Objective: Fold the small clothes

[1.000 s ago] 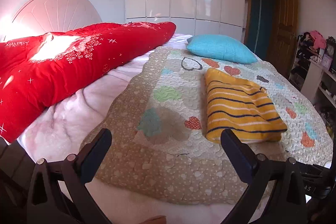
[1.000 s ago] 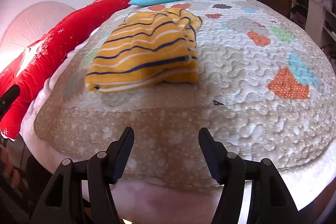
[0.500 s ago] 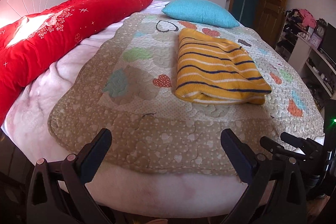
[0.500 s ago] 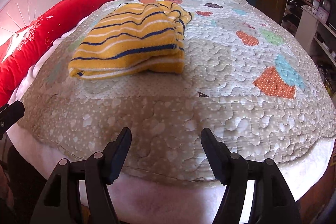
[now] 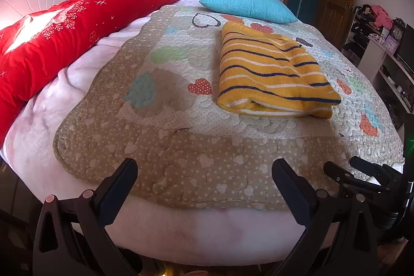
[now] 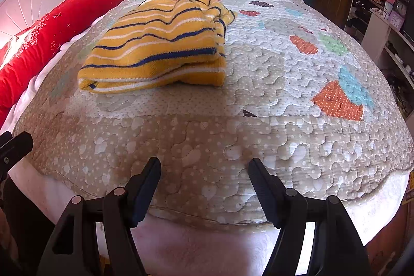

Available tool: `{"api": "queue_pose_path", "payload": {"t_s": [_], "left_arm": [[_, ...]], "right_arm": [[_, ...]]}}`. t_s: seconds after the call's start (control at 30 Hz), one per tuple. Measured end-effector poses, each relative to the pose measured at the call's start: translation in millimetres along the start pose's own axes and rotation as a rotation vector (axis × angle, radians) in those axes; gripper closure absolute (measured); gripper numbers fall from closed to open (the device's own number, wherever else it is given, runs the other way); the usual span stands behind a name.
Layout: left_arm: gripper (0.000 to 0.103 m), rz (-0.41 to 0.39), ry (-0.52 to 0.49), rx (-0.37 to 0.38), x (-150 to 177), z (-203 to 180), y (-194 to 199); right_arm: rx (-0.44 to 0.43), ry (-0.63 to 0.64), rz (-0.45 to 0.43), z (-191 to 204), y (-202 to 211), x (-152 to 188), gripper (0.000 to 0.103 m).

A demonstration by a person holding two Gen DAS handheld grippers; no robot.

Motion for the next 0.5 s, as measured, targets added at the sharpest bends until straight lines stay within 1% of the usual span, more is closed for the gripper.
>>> {"api": "queue_pose_path", "payload": {"t_s": [0.23,0.5], "left_arm": [[0.0,0.037,-0.002,0.016,9,-5,-6],[0.0,0.06,0.007,0.037,15,-9,-9]], "right_arm": [[0.042,0.011,0.001,-8,0,1,0.028],[0.061,0.009,0.006,-10,1,1,0.026]]}}
Point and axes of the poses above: each gripper's, at about its wrist camera, not at the fingertips, and y roughly against the way its jaws point, z to its left, x to its underside, the point moved 8 cm from there along -y, roughly the way its jaws point, and after that the axes turned 14 degrees about -z, right-handed, at the moved point
